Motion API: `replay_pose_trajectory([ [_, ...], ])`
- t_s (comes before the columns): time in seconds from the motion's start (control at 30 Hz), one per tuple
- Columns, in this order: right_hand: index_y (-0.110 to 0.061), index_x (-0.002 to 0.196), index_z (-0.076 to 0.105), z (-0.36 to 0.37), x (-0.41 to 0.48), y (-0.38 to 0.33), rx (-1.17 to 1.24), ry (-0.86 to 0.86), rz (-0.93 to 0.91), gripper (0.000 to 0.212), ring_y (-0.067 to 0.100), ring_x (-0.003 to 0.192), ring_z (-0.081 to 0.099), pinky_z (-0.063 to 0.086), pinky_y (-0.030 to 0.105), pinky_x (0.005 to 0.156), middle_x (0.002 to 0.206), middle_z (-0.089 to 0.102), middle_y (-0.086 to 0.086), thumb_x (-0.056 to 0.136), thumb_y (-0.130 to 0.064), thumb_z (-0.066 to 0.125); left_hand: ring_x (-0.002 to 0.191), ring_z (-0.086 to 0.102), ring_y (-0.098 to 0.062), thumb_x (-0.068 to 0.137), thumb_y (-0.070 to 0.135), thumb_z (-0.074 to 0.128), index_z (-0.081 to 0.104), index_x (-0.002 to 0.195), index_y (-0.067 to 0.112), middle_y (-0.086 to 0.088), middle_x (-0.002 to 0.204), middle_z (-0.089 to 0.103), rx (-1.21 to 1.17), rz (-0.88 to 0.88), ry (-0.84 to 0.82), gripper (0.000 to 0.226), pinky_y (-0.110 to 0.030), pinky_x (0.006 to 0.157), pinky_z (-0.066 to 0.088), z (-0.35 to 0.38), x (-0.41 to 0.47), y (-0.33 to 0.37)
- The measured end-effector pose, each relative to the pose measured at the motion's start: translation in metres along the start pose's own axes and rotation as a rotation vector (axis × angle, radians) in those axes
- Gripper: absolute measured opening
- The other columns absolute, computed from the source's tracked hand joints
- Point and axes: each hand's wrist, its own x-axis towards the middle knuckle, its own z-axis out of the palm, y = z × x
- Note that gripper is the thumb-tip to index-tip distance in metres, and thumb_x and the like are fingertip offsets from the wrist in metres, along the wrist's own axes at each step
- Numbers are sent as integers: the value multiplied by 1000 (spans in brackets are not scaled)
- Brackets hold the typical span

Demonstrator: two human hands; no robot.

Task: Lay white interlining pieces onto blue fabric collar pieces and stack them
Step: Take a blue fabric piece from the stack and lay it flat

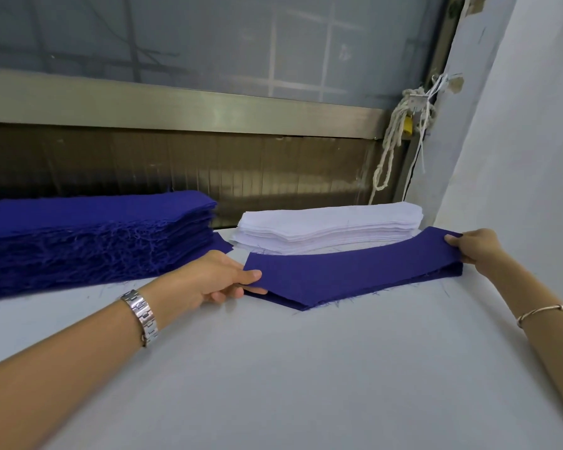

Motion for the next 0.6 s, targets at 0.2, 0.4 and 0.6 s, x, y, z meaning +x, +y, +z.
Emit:
replay_pose_trajectory([
  [0.2, -6, 59, 45, 0, -2, 8, -75, -13, -4, 42, 26, 53, 38, 36, 31, 52, 61, 44, 8, 91, -10, 71, 46, 31, -7, 87, 30, 76, 72, 107, -3, -4, 86, 79, 54, -35, 48, 39, -14, 35, 26, -2, 5, -6],
  [0.4, -11, 54, 32, 2, -9, 9, -171, 12, -77, 54, 25, 51, 32, 27, 30, 49, 55, 36, 6, 90, -8, 71, 42, 33, -6, 83, 39, 78, 78, 75, 11, 1, 71, 76, 161, -30, 80, 29, -14, 37, 28, -4, 3, -8],
  [0.6, -14, 53, 27, 1, -15, 12, -285, 52, -188, 54, 25, 59, 24, 19, 35, 55, 57, 27, 6, 88, -5, 67, 40, 39, -9, 83, 47, 75, 77, 64, 14, 5, 44, 58, 332, 30, 155, 39, -19, 46, 34, -3, 3, -8],
])
